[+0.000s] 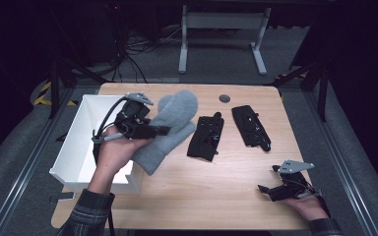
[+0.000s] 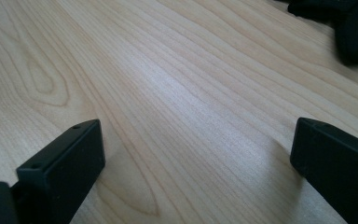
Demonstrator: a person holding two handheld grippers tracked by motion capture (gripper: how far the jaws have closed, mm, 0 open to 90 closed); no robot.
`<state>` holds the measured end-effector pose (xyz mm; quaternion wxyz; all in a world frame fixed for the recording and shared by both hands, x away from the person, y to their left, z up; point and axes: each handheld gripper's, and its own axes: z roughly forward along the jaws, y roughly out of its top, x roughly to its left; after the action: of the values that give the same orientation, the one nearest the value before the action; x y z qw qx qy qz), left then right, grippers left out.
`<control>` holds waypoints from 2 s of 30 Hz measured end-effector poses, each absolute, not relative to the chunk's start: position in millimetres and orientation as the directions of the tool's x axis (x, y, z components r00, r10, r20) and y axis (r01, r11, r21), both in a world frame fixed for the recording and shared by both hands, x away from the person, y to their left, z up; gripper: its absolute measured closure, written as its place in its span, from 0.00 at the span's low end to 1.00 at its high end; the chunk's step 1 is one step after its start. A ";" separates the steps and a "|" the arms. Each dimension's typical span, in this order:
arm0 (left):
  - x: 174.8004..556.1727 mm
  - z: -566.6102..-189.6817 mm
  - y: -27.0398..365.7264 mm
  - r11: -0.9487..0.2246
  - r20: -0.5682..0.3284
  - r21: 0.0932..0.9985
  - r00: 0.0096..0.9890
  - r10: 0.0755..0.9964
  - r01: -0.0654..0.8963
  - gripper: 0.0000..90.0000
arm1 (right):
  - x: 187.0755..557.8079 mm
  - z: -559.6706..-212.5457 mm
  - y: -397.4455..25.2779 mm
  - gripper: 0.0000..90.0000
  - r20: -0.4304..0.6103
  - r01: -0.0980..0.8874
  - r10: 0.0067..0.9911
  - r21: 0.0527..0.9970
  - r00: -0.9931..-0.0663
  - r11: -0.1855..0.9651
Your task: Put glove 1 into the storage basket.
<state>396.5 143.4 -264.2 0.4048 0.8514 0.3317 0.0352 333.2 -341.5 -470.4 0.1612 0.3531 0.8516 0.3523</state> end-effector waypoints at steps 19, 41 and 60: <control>390.5 -252.1 226.9 -0.302 -0.234 0.735 0.646 0.727 0.607 0.81 | 333.1 -470.4 -341.5 0.03 -0.026 0.489 0.716 0.714 -0.698 0.502; 395.5 -308.1 278.8 -0.187 -0.270 0.666 0.467 0.842 0.722 0.81 | 333.1 -470.3 -341.6 0.03 -0.026 0.489 0.715 0.713 -0.698 0.503; 433.9 -401.1 281.1 -0.129 -0.318 0.507 0.323 0.891 0.853 0.79 | 333.1 -470.3 -341.5 0.03 -0.026 0.488 0.715 0.713 -0.698 0.503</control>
<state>433.9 281.1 -401.1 0.3136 0.7506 0.5808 0.0308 333.1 -341.5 -470.3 0.1613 0.3533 0.8517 0.3519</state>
